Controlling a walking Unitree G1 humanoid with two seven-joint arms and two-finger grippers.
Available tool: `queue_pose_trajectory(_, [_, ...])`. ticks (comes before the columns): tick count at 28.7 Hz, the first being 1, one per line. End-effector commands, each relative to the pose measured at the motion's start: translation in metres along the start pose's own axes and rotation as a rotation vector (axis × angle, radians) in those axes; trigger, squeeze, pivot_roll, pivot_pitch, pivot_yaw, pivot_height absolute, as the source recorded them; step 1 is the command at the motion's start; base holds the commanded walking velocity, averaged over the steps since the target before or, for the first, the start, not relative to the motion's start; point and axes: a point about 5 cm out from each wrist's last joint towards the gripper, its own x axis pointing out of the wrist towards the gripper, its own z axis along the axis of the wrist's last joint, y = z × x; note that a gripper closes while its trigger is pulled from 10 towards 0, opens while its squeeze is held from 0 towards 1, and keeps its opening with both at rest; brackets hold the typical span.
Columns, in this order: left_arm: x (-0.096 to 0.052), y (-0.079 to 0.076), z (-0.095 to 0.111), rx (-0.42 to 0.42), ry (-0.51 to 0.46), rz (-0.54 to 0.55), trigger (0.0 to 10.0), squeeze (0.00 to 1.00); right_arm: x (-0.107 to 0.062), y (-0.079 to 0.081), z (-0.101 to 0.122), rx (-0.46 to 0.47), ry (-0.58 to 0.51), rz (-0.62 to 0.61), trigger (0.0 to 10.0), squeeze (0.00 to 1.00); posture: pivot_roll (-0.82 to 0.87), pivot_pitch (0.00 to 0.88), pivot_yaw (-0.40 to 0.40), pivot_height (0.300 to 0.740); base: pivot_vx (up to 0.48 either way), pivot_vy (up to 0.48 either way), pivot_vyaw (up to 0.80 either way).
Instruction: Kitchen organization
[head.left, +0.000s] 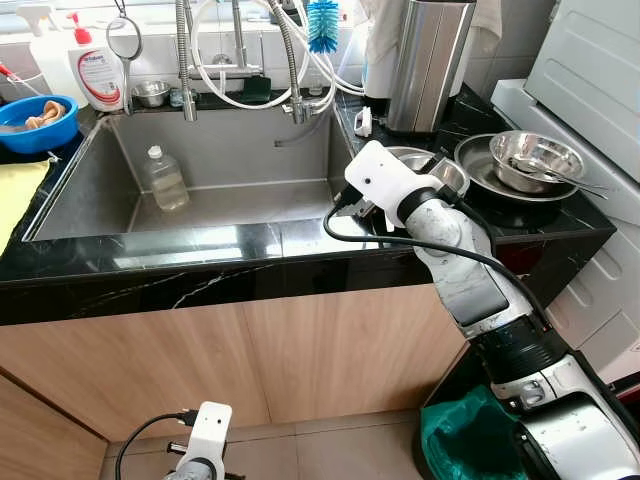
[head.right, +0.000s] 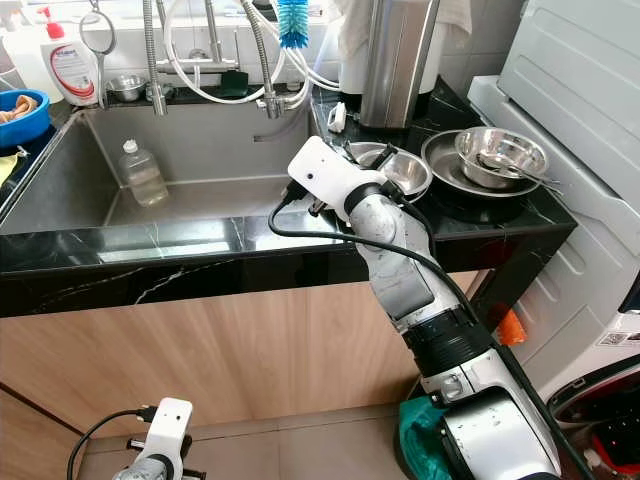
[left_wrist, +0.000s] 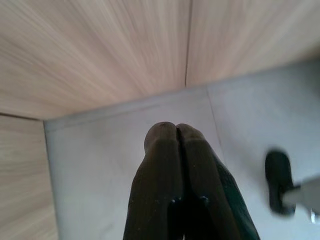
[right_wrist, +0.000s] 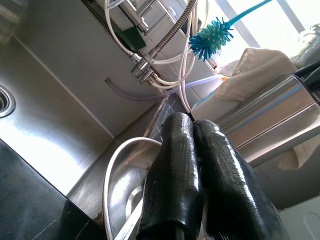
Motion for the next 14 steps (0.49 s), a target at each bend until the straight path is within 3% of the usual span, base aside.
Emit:
queue_pose_trajectory(1, [-0.002, 0.001, -0.001, -0.028, -0.027, 0.022, 10.0, 0.0, 0.0, -0.003, -0.001, -0.001, 0.0, -0.003, 10.0, 0.0, -0.19, 0.0, -0.001, 0.74, 0.0, 0.0, 0.0])
queue_pose_trajectory(2, [-0.002, 0.001, 0.001, -0.03, -0.055, 0.024, 10.0, 0.0, 0.0, -0.003, -0.001, -0.002, 0.001, -0.004, 10.0, 0.0, -0.18, 0.0, 0.001, 0.74, 0.0, 0.0, 0.0])
queue_pose_trajectory(3, [0.004, 0.009, 0.031, -0.058, -0.167, 0.04, 10.0, 0.0, 0.0, -0.004, -0.001, -0.002, -0.001, -0.009, 10.0, 0.0, -0.18, 0.0, 0.001, 0.74, 0.0, 0.0, 0.0])
queue_pose_trajectory(4, [0.004, 0.009, 0.031, -0.058, -0.167, 0.04, 10.0, 0.0, 0.0, -0.004, -0.001, -0.002, -0.001, -0.009, 10.0, 0.0, -0.18, 0.0, 0.001, 0.74, 0.0, 0.0, 0.0])
queue_pose_trajectory(5, [0.011, 0.028, 0.081, -0.1, -0.313, 0.069, 10.0, 0.0, 0.0, -0.004, 0.0, -0.001, -0.005, -0.013, 10.0, 0.0, -0.18, 0.0, 0.003, 0.74, 0.0, 0.0, 0.0])
queue_pose_trajectory(9, [0.0, 0.062, 0.161, -0.191, -0.616, 0.123, 10.0, 0.0, 0.0, -0.003, 0.001, 0.0, -0.012, -0.012, 10.0, 0.0, -0.18, 0.0, 0.002, 0.74, 0.0, 0.0, 0.0])
queue_pose_trajectory(14, [-0.008, 0.068, 0.177, -0.15, -0.705, 0.129, 10.0, 0.0, 0.0, -0.001, -0.001, 0.0, -0.005, -0.008, 10.0, 0.0, -0.17, 0.0, 0.003, 0.74, 0.0, 0.0, 0.0])
